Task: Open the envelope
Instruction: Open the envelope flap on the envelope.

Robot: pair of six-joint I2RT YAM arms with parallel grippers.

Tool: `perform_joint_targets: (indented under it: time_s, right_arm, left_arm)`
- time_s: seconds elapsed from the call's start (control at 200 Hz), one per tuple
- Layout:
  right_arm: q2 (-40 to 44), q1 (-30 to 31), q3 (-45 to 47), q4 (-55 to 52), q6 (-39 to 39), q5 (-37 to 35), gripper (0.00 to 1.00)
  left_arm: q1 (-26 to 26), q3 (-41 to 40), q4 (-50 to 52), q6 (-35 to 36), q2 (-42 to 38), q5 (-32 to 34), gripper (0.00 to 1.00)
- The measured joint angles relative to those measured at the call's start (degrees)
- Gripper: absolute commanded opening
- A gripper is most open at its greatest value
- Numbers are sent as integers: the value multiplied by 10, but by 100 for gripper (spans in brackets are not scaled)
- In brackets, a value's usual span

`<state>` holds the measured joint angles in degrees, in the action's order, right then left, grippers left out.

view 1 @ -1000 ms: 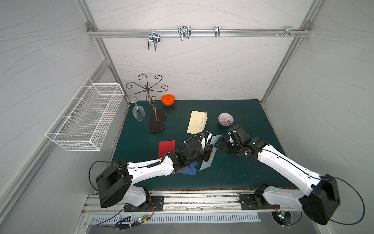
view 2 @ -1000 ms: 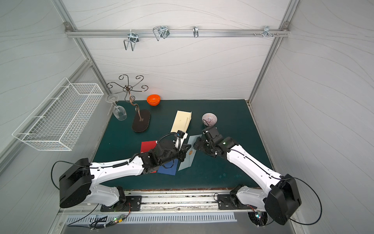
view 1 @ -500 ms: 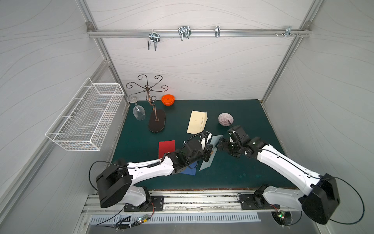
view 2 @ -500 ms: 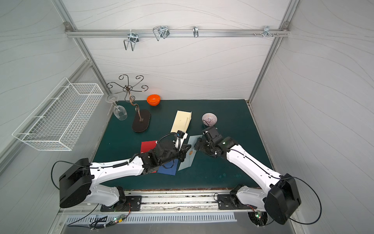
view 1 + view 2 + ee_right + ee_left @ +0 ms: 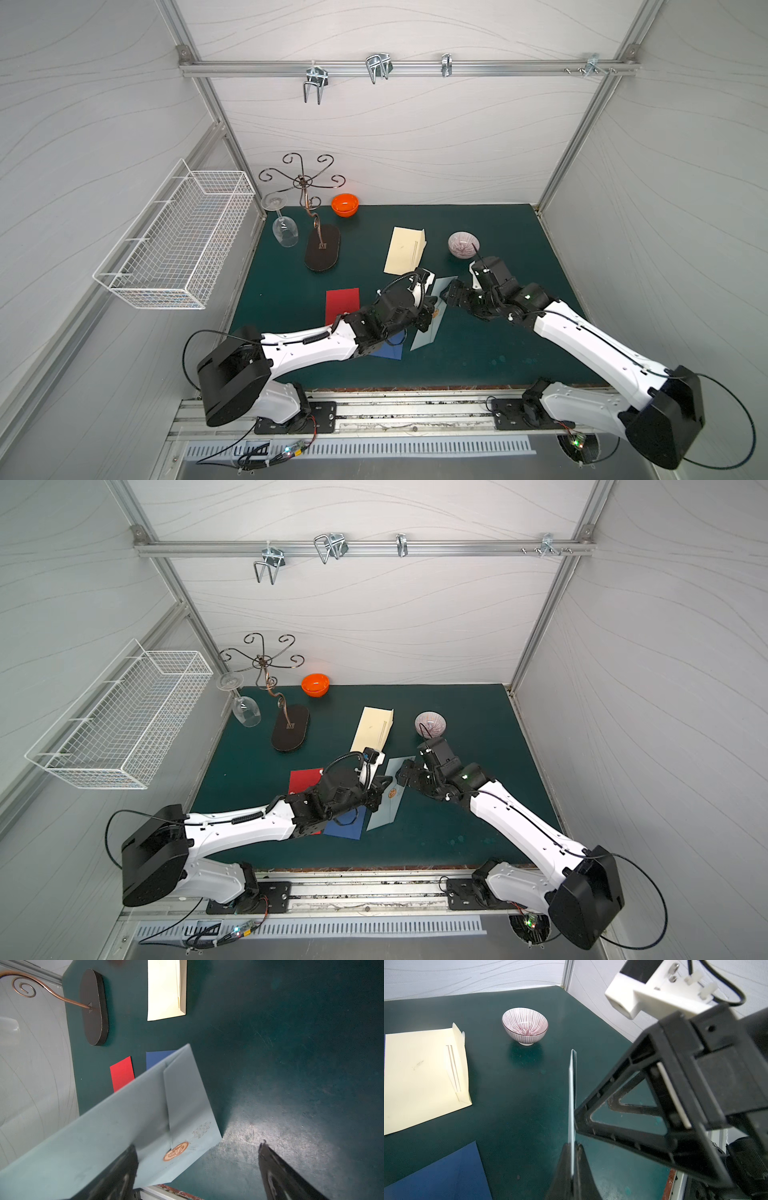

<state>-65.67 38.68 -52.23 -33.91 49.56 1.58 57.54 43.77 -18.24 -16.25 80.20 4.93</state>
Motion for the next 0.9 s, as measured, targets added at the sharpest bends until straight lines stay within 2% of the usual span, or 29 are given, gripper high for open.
perform_joint_targets:
  time_s: [0.9]
  right_arm:
    - [-33, 1, -11, -46, -1, -31, 93]
  left_arm:
    - [0, 0, 0, 17, 0, -7, 0]
